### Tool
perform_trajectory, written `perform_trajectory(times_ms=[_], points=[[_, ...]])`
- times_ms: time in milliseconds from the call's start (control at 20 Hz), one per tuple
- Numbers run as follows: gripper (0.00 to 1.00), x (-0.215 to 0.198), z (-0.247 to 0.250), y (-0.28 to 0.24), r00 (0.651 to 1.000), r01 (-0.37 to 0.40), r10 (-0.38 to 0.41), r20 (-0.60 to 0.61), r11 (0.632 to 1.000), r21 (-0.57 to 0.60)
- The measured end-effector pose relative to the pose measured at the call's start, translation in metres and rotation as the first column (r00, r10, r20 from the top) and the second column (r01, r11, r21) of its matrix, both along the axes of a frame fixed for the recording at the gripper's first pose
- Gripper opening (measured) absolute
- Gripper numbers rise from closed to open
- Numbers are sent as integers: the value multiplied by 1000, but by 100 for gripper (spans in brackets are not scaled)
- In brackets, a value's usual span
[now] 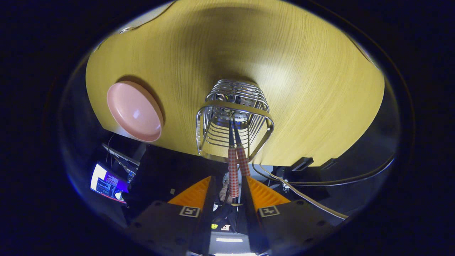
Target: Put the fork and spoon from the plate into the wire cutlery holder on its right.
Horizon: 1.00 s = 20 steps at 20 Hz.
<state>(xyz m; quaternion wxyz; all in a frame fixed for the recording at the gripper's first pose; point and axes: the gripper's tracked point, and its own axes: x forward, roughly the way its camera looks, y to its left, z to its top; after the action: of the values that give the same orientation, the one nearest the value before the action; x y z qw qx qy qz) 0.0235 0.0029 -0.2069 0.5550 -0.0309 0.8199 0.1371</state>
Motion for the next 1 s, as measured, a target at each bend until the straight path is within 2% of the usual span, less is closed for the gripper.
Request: perform_trajectory(times_ms=[50, 150, 200, 300, 400, 450, 550, 700, 850, 1000], points=[[54, -1, 1, -2, 999, -12, 12, 31, 1000, 16], [68, 1, 5, -1, 993, -23, 17, 116, 999, 50], [80, 4, 8, 0, 987, -24, 12, 163, 997, 73], [90, 8, 14, 5, 963, -31, -2, 271, 992, 119], [100, 10, 18, 4, 921, -49, -16, 390, 987, 155], [100, 10, 21, 5, 892, -51, -31, 450, 984, 170], [100, 11, 32, 6, 822, -49, -65, 566, 982, 184], [100, 13, 52, 13, 693, -72, -110, 712, 973, 221], [100, 10, 75, 27, 547, -97, -194, 814, 952, 292], [100, 10, 103, 34, 380, -150, -263, 887, 929, 339]])
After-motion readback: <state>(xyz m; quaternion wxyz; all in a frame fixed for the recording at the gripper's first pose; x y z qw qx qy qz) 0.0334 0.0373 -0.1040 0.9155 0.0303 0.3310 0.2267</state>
